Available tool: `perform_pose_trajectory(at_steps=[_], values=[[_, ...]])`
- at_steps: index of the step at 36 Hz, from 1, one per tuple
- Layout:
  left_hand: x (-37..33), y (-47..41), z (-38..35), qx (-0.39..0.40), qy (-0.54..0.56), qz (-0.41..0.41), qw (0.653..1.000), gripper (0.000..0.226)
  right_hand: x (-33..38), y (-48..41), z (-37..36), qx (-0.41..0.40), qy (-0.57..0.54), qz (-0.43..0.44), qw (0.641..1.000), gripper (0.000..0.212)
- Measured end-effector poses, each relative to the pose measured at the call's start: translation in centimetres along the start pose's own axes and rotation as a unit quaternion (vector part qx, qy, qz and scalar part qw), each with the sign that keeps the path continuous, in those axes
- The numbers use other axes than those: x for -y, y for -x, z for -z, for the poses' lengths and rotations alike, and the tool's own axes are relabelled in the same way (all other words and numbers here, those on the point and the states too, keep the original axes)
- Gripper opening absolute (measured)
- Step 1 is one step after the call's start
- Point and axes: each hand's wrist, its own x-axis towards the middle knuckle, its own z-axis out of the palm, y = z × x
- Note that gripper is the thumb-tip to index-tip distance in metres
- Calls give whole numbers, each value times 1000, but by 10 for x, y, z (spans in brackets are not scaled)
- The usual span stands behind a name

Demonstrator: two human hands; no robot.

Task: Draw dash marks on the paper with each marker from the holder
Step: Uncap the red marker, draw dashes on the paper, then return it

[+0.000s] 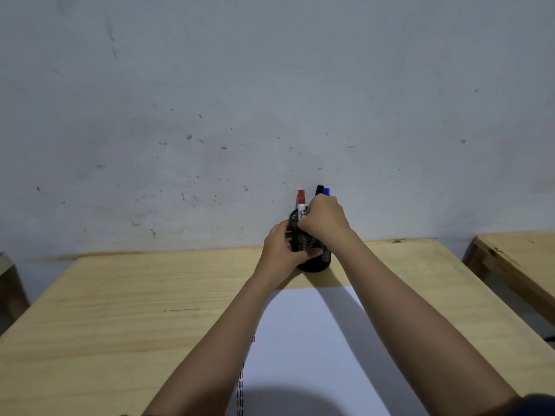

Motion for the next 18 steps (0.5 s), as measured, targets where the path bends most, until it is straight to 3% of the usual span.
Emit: perform_pose_trajectory(at_steps=[9, 13, 18], values=[[1, -1, 0, 7, -6, 1, 1000, 60, -2, -4, -4, -12, 2, -12, 1000, 30], [1, 0, 0, 3, -12, 0, 1000, 59, -3, -3, -4, -15, -3, -6, 1000, 20], [0, 0, -1, 7, -41, 4, 999, 62, -2, 4, 5, -47, -11, 6, 999, 26]])
